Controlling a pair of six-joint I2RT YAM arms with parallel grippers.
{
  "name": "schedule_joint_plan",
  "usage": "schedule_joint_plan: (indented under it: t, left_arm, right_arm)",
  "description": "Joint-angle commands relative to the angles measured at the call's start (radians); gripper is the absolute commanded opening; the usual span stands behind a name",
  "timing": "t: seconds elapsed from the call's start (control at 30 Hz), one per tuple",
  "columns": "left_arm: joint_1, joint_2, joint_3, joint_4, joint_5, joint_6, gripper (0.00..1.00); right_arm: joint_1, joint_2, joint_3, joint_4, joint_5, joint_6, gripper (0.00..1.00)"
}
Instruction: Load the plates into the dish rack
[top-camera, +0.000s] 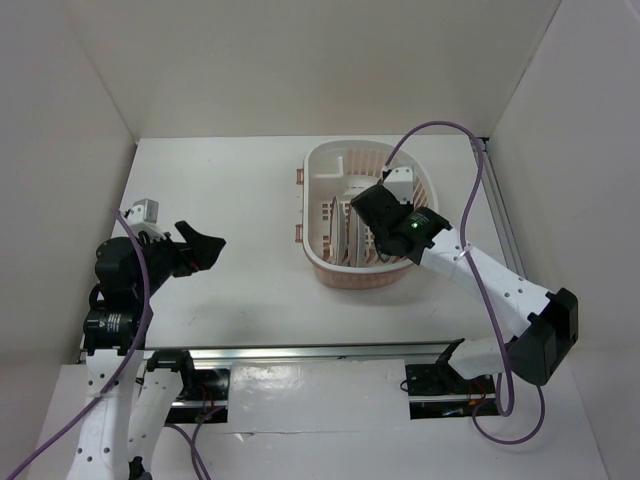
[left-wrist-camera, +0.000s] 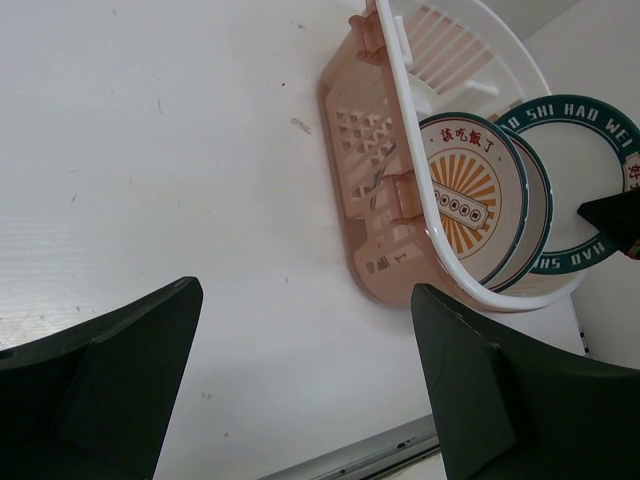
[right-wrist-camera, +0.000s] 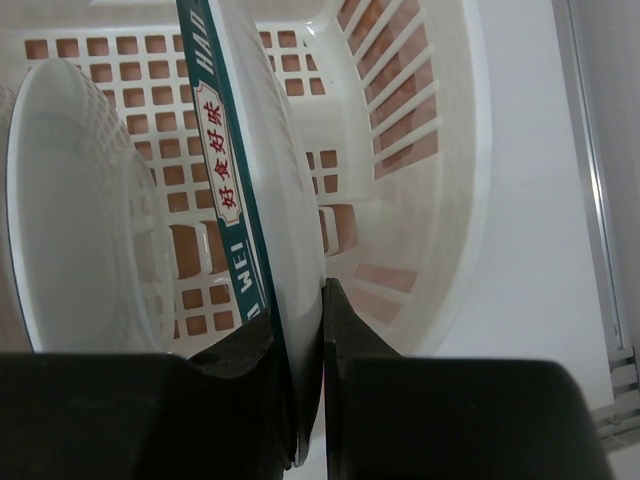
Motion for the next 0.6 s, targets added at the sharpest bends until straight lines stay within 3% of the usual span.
schedule_joint_plan:
  t: [0.0, 0.57]
  left_arm:
    - [-0.012, -0.005, 0.011, 0.007, -0.010, 0.025, 0.99]
    - [-0.031, -0.014, 0.011, 0.007, -0.029, 0.025, 0.99]
  right_arm:
    - [-0.002, -0.015, -0.013, 0.077, 0.024, 0.032, 0.00]
    - [-0.002, 0.015, -0.052, 0.107, 0.005, 0.041, 0.00]
